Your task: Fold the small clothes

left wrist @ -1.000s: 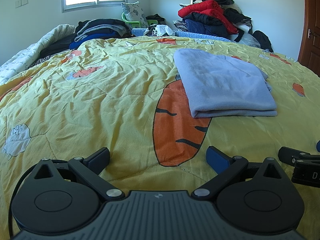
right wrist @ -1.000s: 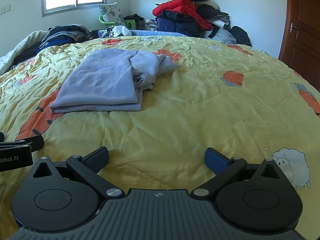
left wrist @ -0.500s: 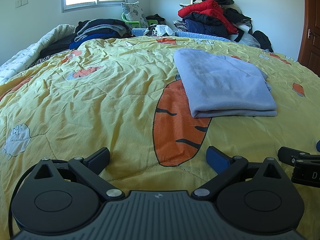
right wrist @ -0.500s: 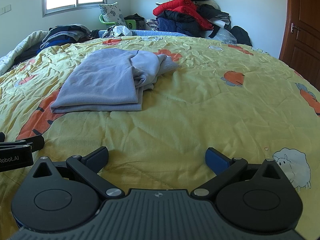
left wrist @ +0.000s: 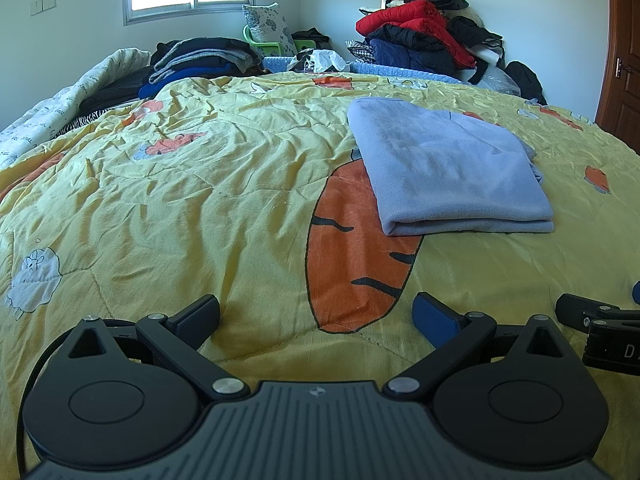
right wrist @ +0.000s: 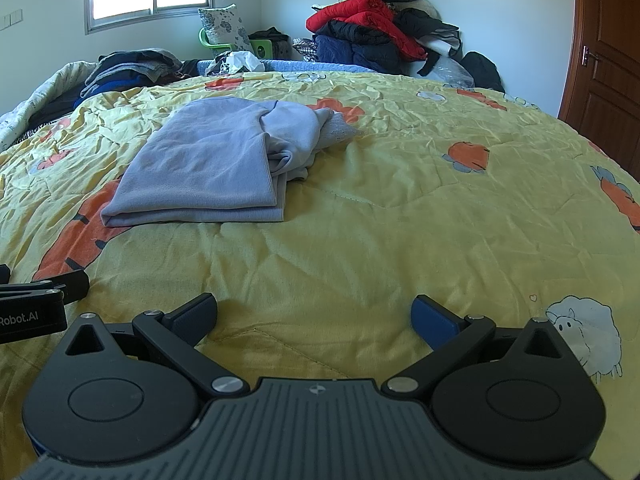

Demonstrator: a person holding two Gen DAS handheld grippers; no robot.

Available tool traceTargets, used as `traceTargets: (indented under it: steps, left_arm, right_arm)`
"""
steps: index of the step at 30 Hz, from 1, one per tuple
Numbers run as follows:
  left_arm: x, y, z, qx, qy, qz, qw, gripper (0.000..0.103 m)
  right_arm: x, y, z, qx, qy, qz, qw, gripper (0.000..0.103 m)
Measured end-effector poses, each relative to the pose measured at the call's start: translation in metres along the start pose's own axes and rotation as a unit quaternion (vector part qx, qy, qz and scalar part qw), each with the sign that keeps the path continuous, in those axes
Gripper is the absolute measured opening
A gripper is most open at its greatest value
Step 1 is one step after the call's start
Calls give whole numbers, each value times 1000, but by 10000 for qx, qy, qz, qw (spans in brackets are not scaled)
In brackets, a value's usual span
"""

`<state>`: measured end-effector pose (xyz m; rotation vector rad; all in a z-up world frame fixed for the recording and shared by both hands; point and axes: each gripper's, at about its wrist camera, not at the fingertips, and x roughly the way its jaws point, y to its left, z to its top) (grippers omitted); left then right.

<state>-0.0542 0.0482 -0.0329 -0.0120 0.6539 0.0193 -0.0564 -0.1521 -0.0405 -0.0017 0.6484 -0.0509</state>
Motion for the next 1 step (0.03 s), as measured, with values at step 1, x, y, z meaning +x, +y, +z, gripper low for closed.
traceTargets:
  steps: [1]
  left_arm:
    - [0, 0, 0, 1, 0, 1, 10000, 103]
  right_arm:
    - [0, 0, 0, 0, 0, 2, 10000, 103]
